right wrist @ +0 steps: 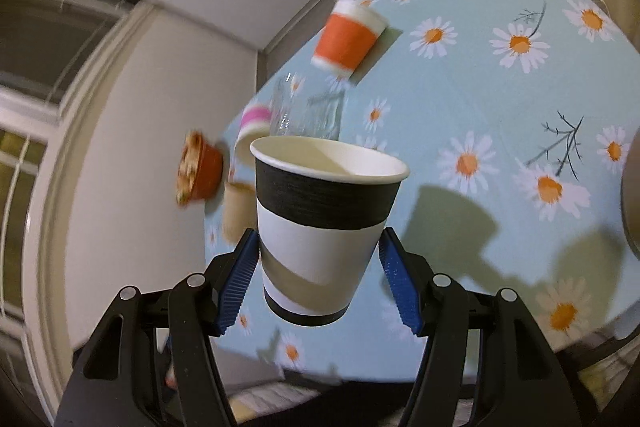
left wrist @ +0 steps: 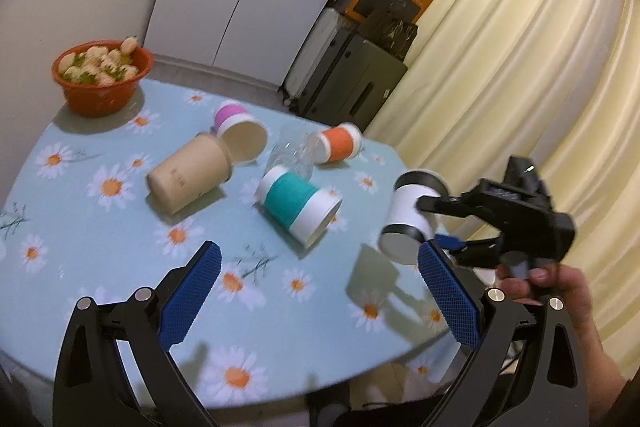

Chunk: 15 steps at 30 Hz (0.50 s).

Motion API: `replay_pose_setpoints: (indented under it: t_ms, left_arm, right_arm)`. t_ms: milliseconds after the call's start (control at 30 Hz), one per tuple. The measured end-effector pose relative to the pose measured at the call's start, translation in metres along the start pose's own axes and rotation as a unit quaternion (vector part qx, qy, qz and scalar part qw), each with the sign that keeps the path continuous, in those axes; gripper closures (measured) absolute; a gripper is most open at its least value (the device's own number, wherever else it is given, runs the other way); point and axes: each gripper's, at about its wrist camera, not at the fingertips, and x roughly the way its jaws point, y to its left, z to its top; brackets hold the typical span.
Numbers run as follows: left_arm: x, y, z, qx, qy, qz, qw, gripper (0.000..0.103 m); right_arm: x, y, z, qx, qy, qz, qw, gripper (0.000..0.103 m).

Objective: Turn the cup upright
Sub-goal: 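Lift the black-and-white cup with the right gripper and rotate it upright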

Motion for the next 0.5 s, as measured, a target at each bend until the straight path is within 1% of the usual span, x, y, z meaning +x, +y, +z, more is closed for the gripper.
replay_pose_setpoints:
  t_ms: [67,100,200,333,433,500]
  left_arm:
    - [-0.006,0.003,-0.006,-0.001,0.008,0.008,0.9999,0.007]
    - [-0.009,0.006,-0.01,-0.003,0.012,0.01,0.9999,0.007]
    - [-0.014,0.01,-0.018,-0.007,0.022,0.012,0.9997,0.007]
    - [-0.016,0.018,-0.028,-0.02,0.042,0.008,0.9989,0.007]
    - [-0.015,0.026,-0.035,-0.041,0.055,-0.001,0.9977,0.007]
    - [-0.014,0.03,-0.038,-0.046,0.062,0.003,0.997,0.007]
  right_arm:
    - [0.003,0.009,-0.011,-0.027,0.021,-0.008,0.999,0.041]
    - [0.007,0.015,-0.019,-0.049,0.04,-0.015,0.998,0.041]
    - [0.021,0.024,-0.038,-0.087,0.082,-0.029,0.992,0.041]
    - [0.047,0.027,-0.057,-0.114,0.127,-0.042,0.984,0.041]
    - [0.065,0.026,-0.065,-0.13,0.159,-0.054,0.977,0.041]
    - [0.076,0.026,-0.068,-0.142,0.177,-0.068,0.972,0.041]
